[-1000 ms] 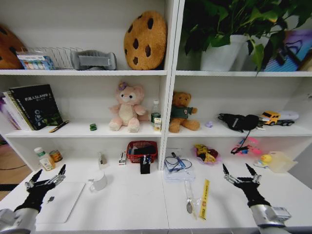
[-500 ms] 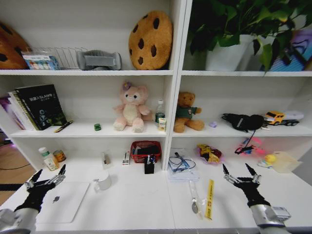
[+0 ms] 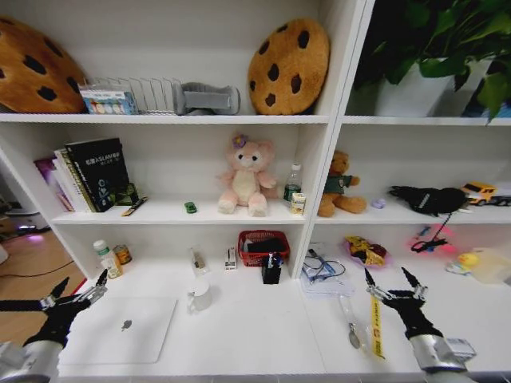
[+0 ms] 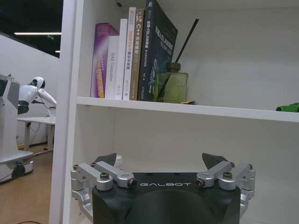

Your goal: Organize the objects on the table.

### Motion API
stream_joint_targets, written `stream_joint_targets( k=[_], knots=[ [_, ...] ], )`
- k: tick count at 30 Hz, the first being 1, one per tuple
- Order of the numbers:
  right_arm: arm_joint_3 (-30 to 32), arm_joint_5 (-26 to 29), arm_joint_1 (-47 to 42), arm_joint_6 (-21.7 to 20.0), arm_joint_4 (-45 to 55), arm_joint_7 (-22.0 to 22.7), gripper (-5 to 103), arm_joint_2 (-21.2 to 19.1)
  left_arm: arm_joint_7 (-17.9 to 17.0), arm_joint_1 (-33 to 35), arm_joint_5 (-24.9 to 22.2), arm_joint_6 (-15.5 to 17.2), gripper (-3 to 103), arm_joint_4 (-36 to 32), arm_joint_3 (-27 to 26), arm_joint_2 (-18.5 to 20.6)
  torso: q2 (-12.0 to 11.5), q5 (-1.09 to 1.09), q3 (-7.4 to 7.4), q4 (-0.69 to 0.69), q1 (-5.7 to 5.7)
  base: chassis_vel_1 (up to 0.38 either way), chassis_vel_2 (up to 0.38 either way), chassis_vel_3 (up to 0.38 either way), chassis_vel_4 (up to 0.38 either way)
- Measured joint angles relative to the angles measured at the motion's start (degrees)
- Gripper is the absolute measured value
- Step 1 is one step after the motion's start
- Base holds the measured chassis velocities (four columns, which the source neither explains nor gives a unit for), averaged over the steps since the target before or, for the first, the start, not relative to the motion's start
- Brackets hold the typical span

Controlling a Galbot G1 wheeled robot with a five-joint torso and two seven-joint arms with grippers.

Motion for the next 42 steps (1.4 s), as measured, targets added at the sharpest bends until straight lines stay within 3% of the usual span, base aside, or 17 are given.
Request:
stream_joint_targets(
  k=[42],
  knots=[
    [0.01,0.00,0.02,0.00,0.00,0.01,100,-0.01,0.00,0.00,0.00,0.00,100,0.00,0.01,0.00,0.00,0.01,0.00,0.01,0.00,0.068,0.075,-0.072,-0.071]
  ],
)
